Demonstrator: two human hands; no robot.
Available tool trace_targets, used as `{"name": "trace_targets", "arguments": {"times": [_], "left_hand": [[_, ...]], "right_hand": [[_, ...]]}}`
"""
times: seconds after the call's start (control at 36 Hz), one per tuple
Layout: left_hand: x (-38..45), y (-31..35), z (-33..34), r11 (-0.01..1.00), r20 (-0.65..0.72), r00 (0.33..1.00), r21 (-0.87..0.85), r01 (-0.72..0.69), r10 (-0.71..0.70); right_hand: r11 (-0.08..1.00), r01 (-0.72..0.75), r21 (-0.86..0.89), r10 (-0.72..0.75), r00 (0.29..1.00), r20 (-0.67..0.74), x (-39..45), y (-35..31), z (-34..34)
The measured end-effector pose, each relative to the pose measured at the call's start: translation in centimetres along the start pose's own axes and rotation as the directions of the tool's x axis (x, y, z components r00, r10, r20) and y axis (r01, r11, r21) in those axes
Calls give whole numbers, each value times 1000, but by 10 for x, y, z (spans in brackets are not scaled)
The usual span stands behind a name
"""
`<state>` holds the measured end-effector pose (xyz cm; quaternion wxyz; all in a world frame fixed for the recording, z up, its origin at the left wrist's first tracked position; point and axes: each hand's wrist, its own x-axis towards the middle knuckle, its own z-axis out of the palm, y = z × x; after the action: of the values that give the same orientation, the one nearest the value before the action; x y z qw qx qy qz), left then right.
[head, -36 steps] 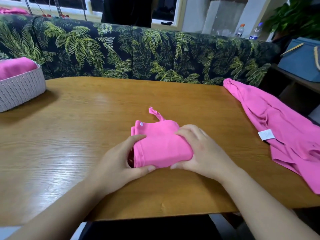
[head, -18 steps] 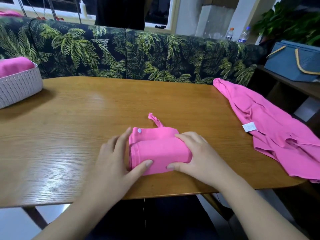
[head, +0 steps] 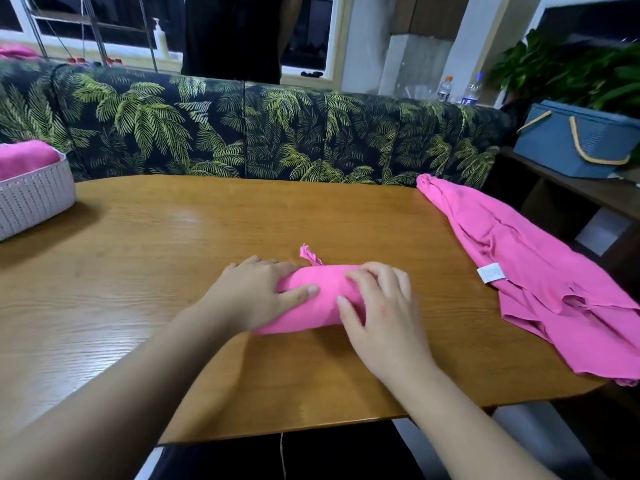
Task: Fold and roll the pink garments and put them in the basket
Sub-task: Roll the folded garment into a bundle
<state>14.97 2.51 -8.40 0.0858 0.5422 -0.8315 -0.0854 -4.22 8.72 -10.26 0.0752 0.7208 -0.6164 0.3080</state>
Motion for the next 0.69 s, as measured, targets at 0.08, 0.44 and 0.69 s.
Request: {"name": "trace_targets", "arguments": {"times": [0.08,0.44,0.69], "left_hand": [[15,-2,-4,1000,28,1000,18,12,-12],[-12,10,11,982,-125,989,-179,52,-75],[-38,42,26,905,-96,990,-405,-131,100]], "right_hand": [[998,5,-58,-4,1000,19,-1,-2,5],[959,-283,-30,283,935,214,31,-2,-9],[898,-428,98,325,799,506,48,-11,-8]]}}
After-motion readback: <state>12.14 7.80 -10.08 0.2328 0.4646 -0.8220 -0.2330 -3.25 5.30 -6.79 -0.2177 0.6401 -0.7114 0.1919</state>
